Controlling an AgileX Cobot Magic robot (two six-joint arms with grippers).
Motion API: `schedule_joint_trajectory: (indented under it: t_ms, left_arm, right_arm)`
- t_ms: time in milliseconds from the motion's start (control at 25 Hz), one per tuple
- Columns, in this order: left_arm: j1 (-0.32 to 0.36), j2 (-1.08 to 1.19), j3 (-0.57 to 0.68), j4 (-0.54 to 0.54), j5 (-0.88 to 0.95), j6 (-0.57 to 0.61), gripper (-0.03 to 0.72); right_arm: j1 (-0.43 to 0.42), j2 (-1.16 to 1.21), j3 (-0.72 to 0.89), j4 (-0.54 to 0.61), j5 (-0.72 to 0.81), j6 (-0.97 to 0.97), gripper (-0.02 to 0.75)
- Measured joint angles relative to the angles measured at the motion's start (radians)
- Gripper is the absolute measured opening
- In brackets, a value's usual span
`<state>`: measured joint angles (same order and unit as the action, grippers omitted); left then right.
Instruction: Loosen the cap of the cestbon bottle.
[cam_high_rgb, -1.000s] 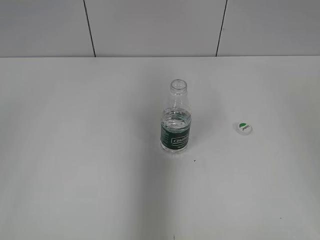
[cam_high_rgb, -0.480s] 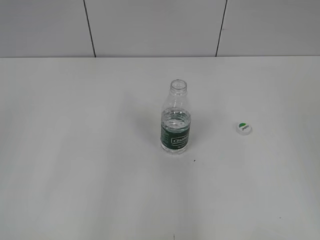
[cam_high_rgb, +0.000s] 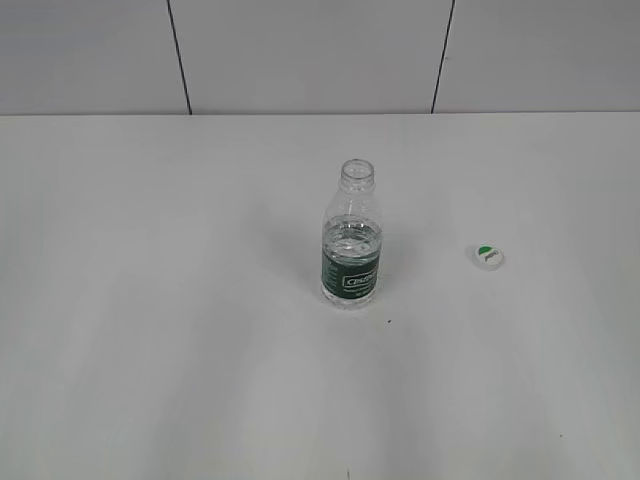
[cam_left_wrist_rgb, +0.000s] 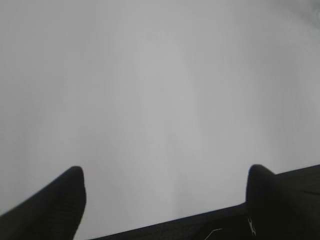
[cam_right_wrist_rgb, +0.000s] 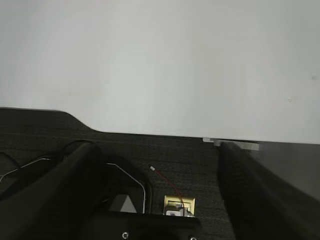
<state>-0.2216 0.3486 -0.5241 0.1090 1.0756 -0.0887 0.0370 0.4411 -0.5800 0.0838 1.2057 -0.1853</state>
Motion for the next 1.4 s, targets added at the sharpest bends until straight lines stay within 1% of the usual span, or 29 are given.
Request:
schedule_joint_trajectory:
  t_ms: [200, 320, 480, 920, 1160, 1400]
  left_arm:
    - [0.000, -0.003, 0.003, 0.000, -0.005, 0.001, 0.590]
    - [0.000, -0.003, 0.003, 0.000, -0.005, 0.002, 0.590]
    - [0.000, -0.017, 0.004, 0.000, -0.005, 0.004, 0.590]
    - [0.000, -0.215, 0.004, 0.016, -0.005, 0.005, 0.589]
    - [0.000, -0.344, 0.004, 0.023, -0.005, 0.005, 0.589]
    - [0.000, -0.355, 0.004, 0.024, -0.005, 0.005, 0.589]
  right_arm:
    - [0.000, -0.049, 0.027, 0.028, -0.031, 0.000, 0.577]
    - [0.000, -0.113, 0.056, 0.032, -0.083, -0.001, 0.577]
    - [0.000, -0.200, 0.064, 0.035, -0.095, -0.003, 0.577]
    - [0.000, -0.433, 0.064, 0.037, -0.095, -0.006, 0.577]
    - [0.000, -0.448, 0.067, 0.037, -0.096, -0.006, 0.577]
    - [0.000, -0.448, 0.067, 0.034, -0.097, -0.006, 0.577]
